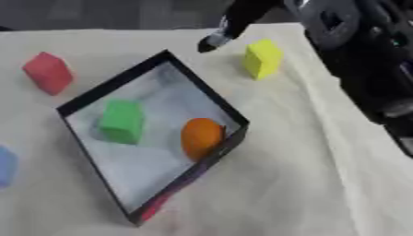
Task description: Pick up objects on the table and place them in the box.
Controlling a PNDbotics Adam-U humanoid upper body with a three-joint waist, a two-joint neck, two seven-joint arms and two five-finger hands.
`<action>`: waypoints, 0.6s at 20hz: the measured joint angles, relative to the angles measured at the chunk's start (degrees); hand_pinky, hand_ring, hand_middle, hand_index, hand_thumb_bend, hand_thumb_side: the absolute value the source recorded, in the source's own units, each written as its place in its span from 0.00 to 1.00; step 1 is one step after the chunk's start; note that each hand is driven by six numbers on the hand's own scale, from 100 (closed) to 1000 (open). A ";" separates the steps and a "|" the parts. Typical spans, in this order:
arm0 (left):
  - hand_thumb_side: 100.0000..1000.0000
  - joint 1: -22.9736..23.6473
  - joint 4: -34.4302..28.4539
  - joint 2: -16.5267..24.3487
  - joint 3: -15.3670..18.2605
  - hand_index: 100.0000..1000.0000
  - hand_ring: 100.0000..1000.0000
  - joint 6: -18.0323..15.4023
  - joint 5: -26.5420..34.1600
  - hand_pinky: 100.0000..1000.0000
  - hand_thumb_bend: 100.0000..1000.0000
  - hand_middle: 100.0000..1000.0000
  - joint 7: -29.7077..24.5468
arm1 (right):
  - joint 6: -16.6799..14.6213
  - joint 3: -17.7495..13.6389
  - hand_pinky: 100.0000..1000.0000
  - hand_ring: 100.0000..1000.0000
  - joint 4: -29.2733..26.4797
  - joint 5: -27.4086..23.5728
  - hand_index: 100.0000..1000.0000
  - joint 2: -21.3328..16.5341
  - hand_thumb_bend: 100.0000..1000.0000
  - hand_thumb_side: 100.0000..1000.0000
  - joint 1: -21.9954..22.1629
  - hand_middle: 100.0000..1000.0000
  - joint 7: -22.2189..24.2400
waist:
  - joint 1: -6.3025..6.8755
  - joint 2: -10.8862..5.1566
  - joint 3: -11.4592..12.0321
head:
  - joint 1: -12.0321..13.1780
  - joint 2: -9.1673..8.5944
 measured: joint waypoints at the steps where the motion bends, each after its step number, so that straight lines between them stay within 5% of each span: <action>1: 0.73 0.00 0.00 0.13 0.04 0.95 0.91 0.00 -0.03 0.88 0.83 0.91 0.01 | -0.82 -0.41 0.89 0.89 0.92 0.20 0.89 -0.78 0.55 0.26 0.48 0.85 0.18 | 0.00 0.39 -0.04 | 0.06 -0.25; 12: 0.73 -0.58 -0.30 0.42 0.19 0.95 0.91 -0.02 -0.38 0.88 0.83 0.90 0.04 | -3.16 -2.16 0.88 0.89 8.88 1.95 0.89 -2.62 0.54 0.30 1.83 0.86 0.10 | 0.39 3.04 1.51 | 0.16 -2.77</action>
